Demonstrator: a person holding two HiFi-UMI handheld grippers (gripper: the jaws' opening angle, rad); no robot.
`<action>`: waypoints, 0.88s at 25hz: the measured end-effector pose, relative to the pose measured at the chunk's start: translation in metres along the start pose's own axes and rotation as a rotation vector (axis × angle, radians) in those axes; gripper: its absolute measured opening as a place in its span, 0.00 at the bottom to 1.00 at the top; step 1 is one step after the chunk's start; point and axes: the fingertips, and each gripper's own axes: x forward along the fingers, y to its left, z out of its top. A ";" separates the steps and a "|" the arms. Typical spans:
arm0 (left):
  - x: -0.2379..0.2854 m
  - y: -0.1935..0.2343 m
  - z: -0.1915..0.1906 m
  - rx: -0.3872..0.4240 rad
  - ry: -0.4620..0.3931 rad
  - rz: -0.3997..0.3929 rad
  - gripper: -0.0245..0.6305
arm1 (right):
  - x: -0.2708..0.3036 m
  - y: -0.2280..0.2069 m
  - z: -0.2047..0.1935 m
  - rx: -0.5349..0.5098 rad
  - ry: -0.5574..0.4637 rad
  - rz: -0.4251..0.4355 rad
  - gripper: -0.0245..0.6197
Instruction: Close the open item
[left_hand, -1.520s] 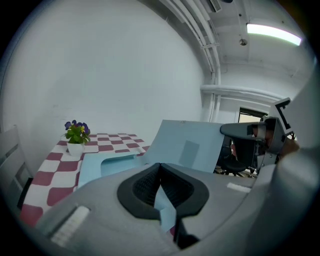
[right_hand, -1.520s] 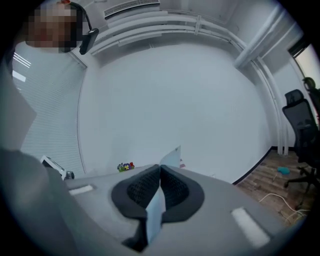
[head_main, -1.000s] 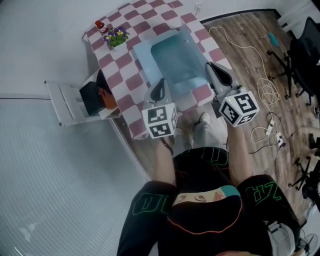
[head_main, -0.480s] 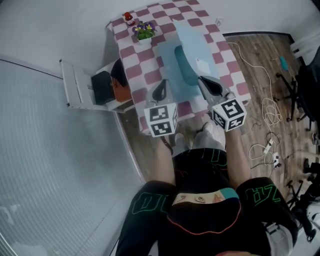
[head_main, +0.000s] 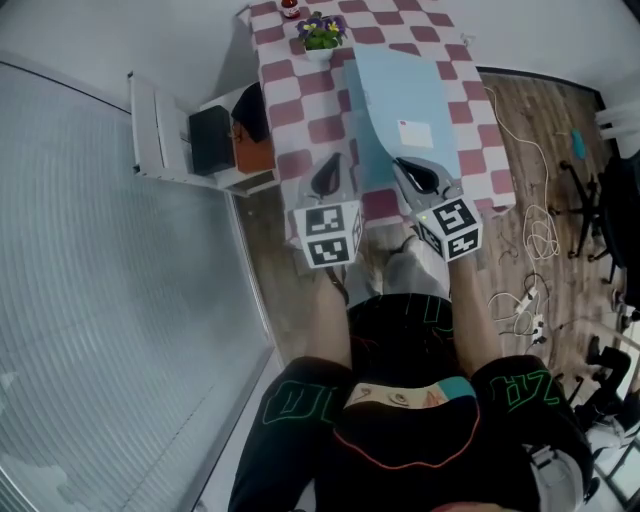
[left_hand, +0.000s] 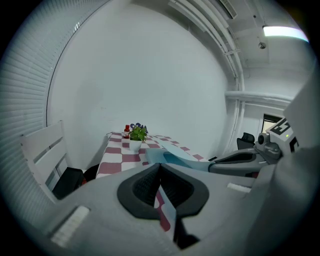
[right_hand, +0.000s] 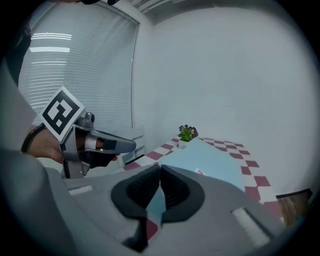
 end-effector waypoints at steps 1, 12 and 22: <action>-0.001 0.001 -0.004 -0.010 0.008 -0.001 0.05 | 0.003 0.002 -0.004 -0.002 0.014 0.006 0.05; 0.007 0.017 -0.043 -0.073 0.119 0.041 0.05 | 0.032 0.017 -0.038 -0.027 0.144 0.060 0.06; 0.011 0.019 -0.060 -0.121 0.148 0.033 0.05 | 0.047 0.027 -0.058 -0.063 0.211 0.067 0.07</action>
